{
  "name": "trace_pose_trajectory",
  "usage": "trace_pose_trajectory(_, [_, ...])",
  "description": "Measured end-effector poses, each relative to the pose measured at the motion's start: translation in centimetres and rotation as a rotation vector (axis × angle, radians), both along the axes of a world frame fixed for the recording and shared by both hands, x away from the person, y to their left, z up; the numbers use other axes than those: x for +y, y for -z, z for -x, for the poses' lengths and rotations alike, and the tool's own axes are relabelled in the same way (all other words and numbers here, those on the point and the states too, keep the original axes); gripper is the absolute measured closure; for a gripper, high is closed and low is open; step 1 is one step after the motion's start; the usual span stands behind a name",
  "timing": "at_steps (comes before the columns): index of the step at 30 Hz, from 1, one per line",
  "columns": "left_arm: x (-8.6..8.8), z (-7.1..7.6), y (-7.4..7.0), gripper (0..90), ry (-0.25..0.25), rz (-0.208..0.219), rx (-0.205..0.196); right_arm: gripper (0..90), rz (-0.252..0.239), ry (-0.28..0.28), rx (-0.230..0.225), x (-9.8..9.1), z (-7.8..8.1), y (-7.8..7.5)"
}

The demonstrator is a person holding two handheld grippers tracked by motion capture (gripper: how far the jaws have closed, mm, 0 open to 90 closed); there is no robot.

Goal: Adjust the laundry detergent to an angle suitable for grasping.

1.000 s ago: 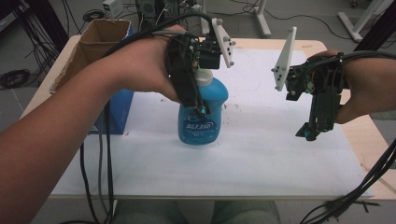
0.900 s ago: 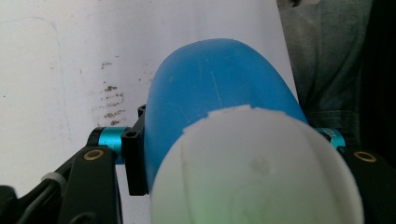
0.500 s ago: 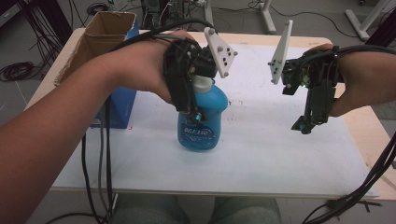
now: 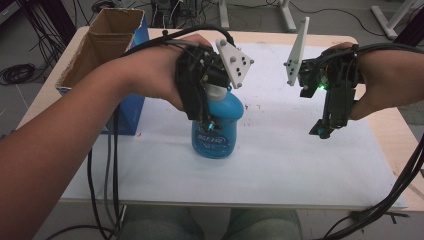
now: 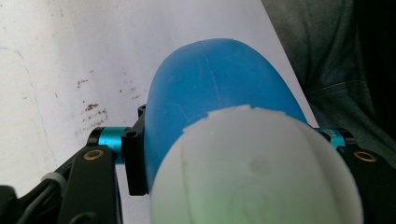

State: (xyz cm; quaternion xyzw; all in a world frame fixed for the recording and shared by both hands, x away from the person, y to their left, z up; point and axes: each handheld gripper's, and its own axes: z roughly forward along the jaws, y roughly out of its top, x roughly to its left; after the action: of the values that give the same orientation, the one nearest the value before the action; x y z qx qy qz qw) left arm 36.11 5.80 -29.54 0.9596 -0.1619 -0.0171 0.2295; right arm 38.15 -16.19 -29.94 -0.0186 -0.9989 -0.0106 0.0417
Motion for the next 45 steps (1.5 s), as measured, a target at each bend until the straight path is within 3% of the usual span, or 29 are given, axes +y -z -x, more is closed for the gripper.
trace_pose_trajectory(9, [0.1,0.1,0.6,37.4,0.006,0.028,-0.007,1.4,0.003,0.003,-0.006,-0.3,0.1,-0.1])
trace_pose_trajectory(18, [0.2,0.2,1.3,37.3,0.005,0.020,0.001,1.4,0.003,0.008,-0.007,-0.4,0.3,0.1])
trace_pose_trajectory(31, [0.0,0.6,1.2,36.6,-0.013,-0.015,-0.008,1.4,0.005,0.009,-0.008,-0.4,0.4,0.1])
trace_pose_trajectory(36, [0.0,0.8,1.3,31.2,-0.024,-0.043,-0.018,1.4,0.002,0.009,-0.011,-0.6,0.4,0.0])
trace_pose_trajectory(45, [0.3,1.0,0.3,27.9,-0.049,-0.047,-0.016,1.4,-0.001,0.002,-0.013,-0.3,0.4,0.0])
